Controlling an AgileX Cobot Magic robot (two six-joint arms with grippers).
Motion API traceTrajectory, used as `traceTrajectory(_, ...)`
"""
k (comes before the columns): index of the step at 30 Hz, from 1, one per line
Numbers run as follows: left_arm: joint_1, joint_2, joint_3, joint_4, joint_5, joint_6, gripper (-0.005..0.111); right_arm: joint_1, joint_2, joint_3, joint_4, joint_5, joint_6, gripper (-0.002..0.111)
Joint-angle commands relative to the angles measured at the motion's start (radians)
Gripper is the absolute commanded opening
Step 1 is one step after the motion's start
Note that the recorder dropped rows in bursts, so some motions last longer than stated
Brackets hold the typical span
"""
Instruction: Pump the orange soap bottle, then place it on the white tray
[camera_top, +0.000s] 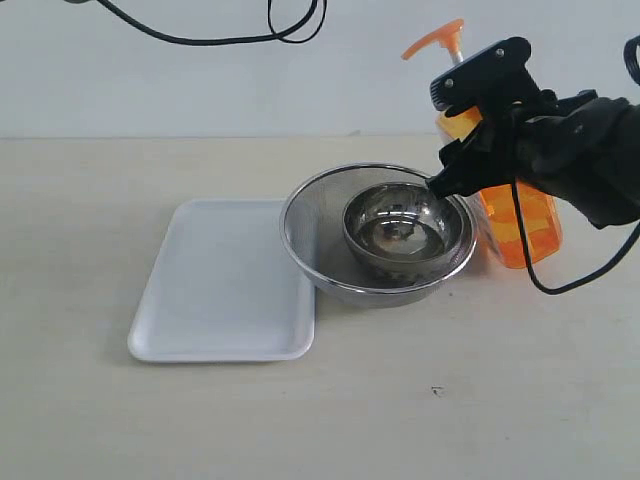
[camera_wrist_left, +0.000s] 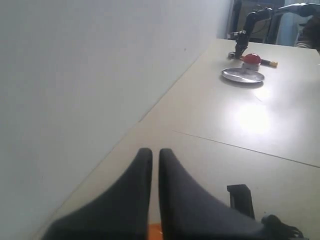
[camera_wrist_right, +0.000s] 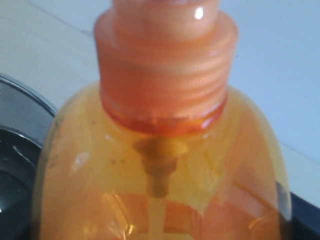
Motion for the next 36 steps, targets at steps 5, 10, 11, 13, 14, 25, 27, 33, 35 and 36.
traceTrajectory(5,-0.005,0.011,-0.007,0.003,0.026,0.067,0.005,0.0,-0.001,-0.001,0.004,0.058,0.007,0.0)
traceTrajectory(10,-0.005,0.022,-0.007,0.003,0.023,0.045,0.005,0.0,-0.001,-0.001,0.004,0.066,0.007,0.0)
traceTrajectory(11,-0.005,0.026,-0.007,0.003,0.023,0.028,0.005,0.0,-0.001,-0.001,0.004,0.071,0.007,0.0)
traceTrajectory(13,-0.005,0.026,0.001,0.003,0.032,0.01,0.005,0.0,-0.001,-0.001,0.004,0.075,0.007,0.0)
traceTrajectory(14,-0.005,0.026,0.005,0.003,0.035,0.01,0.005,0.0,-0.001,-0.001,0.004,0.075,0.007,0.0)
traceTrajectory(25,-0.005,0.016,0.005,0.003,-0.202,0.501,0.005,0.0,-0.001,-0.001,0.004,0.075,0.007,0.0)
traceTrajectory(27,-0.005,0.005,0.005,0.003,-0.221,0.501,0.005,0.0,-0.001,-0.001,0.004,0.075,0.007,0.0)
traceTrajectory(33,-0.005,-0.059,0.005,0.003,-0.246,0.578,0.005,0.0,-0.001,-0.001,0.001,0.075,0.007,0.0)
traceTrajectory(35,-0.005,-0.09,0.005,0.003,-0.27,0.581,0.005,0.0,-0.001,-0.001,0.001,0.075,0.007,0.0)
traceTrajectory(36,-0.005,-0.103,0.005,0.003,-0.279,0.581,0.005,0.0,-0.001,-0.001,0.001,0.075,0.007,0.0)
